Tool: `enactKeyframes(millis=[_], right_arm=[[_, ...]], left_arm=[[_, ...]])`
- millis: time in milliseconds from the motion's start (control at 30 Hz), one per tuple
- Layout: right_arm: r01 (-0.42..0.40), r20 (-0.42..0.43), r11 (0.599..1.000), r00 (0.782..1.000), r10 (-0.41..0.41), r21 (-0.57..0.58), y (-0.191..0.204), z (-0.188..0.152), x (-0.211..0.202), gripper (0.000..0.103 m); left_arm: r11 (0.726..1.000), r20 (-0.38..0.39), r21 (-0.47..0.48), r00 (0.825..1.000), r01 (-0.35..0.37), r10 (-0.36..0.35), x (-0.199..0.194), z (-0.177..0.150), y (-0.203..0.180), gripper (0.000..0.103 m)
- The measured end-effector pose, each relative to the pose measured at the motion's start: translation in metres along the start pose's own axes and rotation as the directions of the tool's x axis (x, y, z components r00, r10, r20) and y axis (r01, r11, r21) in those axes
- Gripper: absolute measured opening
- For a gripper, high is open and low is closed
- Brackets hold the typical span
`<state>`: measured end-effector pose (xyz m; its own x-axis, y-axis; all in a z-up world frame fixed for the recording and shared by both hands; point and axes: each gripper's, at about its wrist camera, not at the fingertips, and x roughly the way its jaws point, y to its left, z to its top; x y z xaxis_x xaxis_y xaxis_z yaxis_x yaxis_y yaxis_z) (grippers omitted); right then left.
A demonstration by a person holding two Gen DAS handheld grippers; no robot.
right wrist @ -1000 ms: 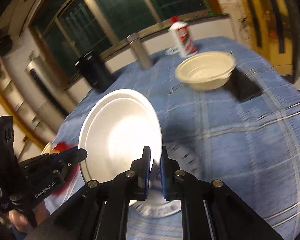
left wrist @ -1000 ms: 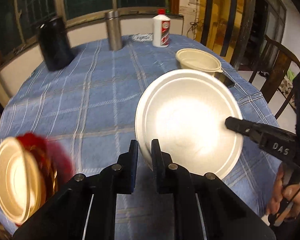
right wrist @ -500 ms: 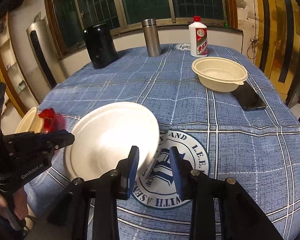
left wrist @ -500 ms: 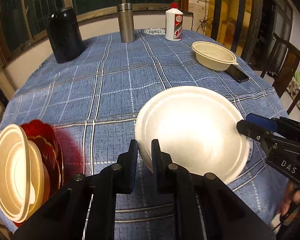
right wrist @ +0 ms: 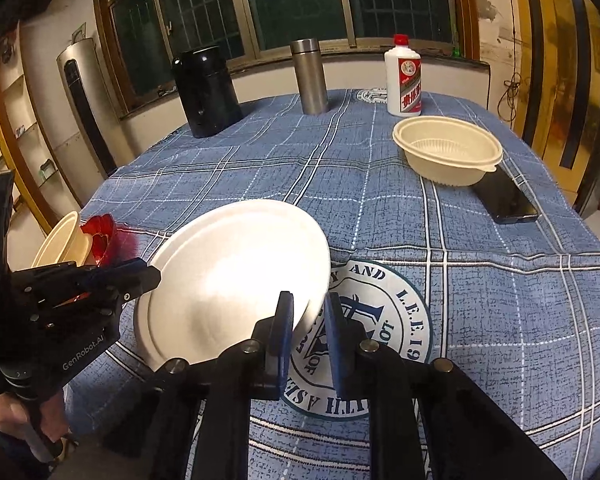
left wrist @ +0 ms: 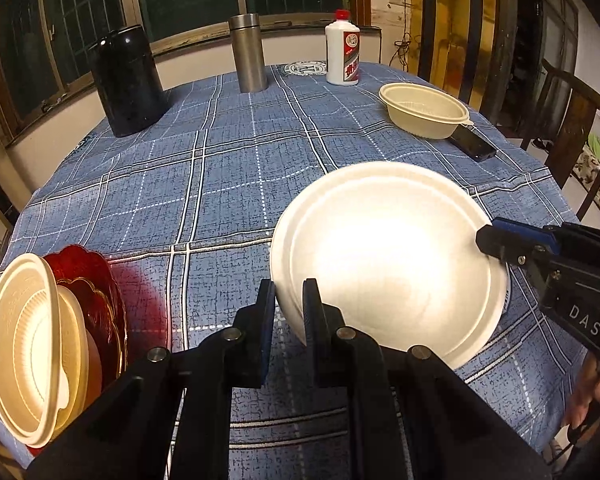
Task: Organize plates and bowls
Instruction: 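Carry the white paper plate with both grippers toward the red plate stack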
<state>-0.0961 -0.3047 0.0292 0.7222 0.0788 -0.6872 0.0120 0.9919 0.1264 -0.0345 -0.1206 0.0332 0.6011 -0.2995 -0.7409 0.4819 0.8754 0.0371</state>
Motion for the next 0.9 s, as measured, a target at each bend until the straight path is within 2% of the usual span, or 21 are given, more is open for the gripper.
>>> enactKeyframes(millis=[367, 567, 733, 900], right_arm=[[0.007, 0.002, 1.0, 1.0, -0.007, 0.005, -0.001, 0.0, 0.003, 0.015], [-0.004, -0.003, 1.0, 1.0, 0.004, 0.027, -0.005, -0.001, 0.005, 0.017], [-0.006, -0.005, 1.0, 1.0, 0.006, 0.028, -0.005, -0.002, 0.007, 0.018], [-0.003, 0.001, 1.0, 1.0, 0.003, 0.017, -0.003, -0.002, 0.005, 0.015]], left_arm=[[1.0, -0.017, -0.022, 1.0, 0.013, -0.013, 0.002, 0.001, 0.001, 0.012], [0.999, -0.04, -0.037, 0.999, 0.021, -0.022, 0.009, 0.002, 0.003, 0.023], [0.999, -0.052, -0.025, 0.998, 0.038, -0.039, 0.016, 0.001, -0.002, 0.024], [0.999, -0.057, -0.017, 0.998, 0.035, -0.036, 0.017, -0.001, -0.005, 0.023]])
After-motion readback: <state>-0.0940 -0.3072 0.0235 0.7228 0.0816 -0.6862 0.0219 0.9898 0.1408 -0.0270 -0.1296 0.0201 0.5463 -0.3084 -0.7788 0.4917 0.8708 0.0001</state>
